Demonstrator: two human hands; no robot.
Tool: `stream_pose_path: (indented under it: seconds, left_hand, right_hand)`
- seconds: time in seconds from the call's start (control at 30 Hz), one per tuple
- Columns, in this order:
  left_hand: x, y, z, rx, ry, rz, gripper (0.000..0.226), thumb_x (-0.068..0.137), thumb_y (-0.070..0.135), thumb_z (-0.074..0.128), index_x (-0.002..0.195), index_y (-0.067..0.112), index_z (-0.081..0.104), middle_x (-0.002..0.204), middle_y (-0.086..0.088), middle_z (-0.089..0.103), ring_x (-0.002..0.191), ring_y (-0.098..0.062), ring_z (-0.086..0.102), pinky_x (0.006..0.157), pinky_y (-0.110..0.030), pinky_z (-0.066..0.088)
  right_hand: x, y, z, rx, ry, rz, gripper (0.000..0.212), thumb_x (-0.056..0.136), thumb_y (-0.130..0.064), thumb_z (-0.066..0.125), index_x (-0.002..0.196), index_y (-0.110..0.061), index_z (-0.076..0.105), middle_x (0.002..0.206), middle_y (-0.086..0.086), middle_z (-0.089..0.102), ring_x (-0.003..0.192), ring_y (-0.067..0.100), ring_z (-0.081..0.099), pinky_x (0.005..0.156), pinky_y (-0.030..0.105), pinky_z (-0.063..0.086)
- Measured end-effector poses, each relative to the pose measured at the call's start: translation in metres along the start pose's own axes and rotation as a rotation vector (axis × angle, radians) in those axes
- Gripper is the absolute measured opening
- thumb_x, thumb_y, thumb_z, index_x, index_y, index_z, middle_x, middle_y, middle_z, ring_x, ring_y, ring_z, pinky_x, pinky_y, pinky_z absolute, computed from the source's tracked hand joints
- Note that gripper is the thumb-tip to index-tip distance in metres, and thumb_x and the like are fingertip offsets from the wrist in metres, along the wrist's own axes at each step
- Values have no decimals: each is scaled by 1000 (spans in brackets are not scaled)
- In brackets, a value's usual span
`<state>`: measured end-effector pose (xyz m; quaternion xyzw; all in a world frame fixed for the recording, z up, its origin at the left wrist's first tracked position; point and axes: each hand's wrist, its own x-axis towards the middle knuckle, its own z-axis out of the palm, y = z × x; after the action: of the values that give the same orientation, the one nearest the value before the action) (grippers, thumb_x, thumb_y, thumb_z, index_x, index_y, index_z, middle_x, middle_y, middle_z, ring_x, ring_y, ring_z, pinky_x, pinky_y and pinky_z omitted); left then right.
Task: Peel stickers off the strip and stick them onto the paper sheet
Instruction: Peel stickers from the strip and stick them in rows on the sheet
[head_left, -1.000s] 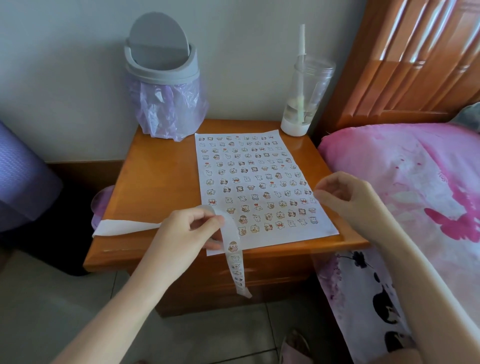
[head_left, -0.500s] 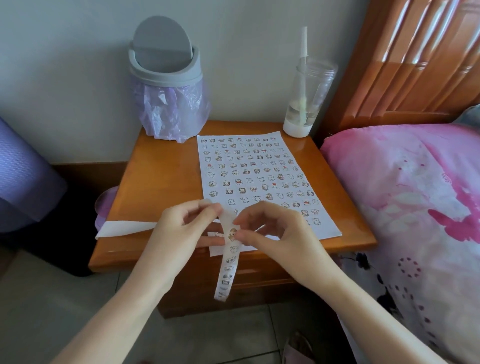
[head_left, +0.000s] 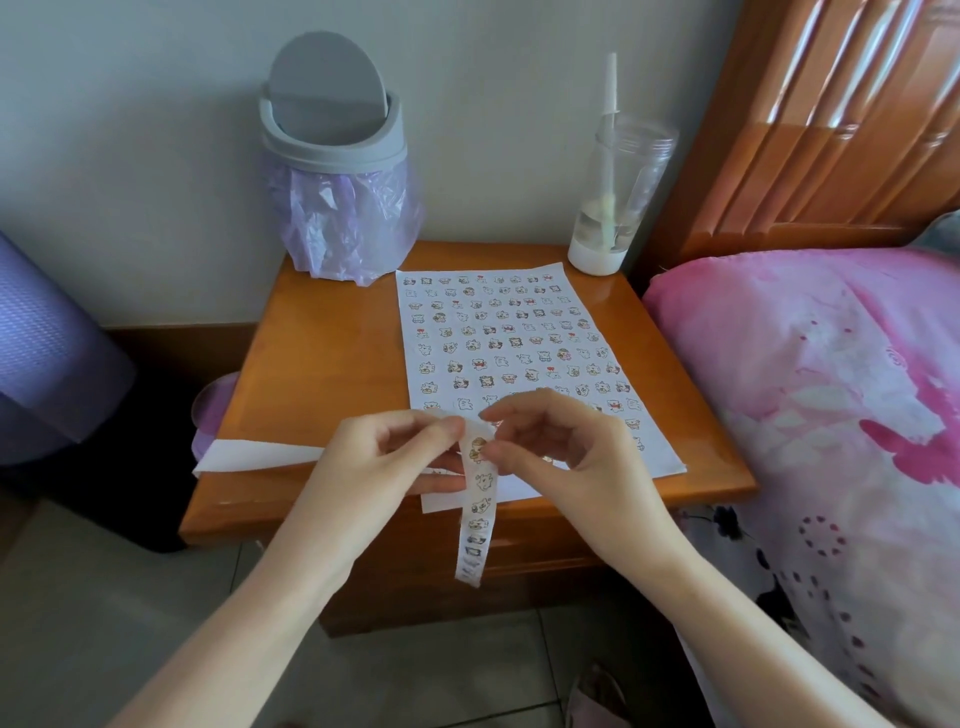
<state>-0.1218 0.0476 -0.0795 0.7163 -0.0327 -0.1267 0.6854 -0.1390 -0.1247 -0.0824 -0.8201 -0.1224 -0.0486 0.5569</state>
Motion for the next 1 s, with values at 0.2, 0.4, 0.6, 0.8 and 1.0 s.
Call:
stream_pose_path:
  seconds: [0.2, 0.4, 0.6, 0.8, 1.0]
  left_hand:
    - [1, -1, 1, 9, 16, 7, 14, 87, 24, 59, 88, 20, 73, 83, 12, 75, 77, -6, 72, 61, -14, 55]
    - [0, 1, 3, 11, 9, 11, 12, 86, 25, 60, 84, 23, 72, 76, 19, 73, 73, -4, 71, 58, -10, 52]
    - [0, 2, 4, 25, 4, 35, 10, 84, 20, 64, 78, 21, 72, 74, 12, 73, 72, -5, 71, 54, -6, 48]
    - [2, -4, 4, 93, 32, 59, 9, 86, 20, 63, 81, 19, 70, 75, 9, 73, 71, -8, 71, 58, -13, 54]
    - [5, -6, 2, 126, 84, 60, 8, 89, 22, 58, 88, 18, 64, 70, 8, 72, 64, -11, 72, 57, -21, 58]
  right_hand:
    - [0, 0, 0, -9, -8, -3, 12, 83, -12, 68, 94, -17, 70, 89, -7, 72, 87, 11, 67, 80, 33, 56]
    - [1, 0, 1, -30, -7, -3, 11, 83, -11, 68, 93, -16, 70, 88, -7, 71, 86, 10, 66, 79, 30, 56]
    - [1, -1, 1, -46, -5, -15, 9, 83, -8, 67, 89, -15, 68, 85, -6, 70, 85, 9, 65, 78, 26, 55]
    - [2, 1, 4, -144, 28, -37, 7, 83, -17, 68, 84, -23, 66, 93, -13, 56, 86, 8, 57, 74, 15, 50]
    - [2, -3, -3, -148, -40, -29, 5, 84, -19, 67, 84, -24, 65, 92, -14, 58, 87, 9, 55, 75, 19, 48]
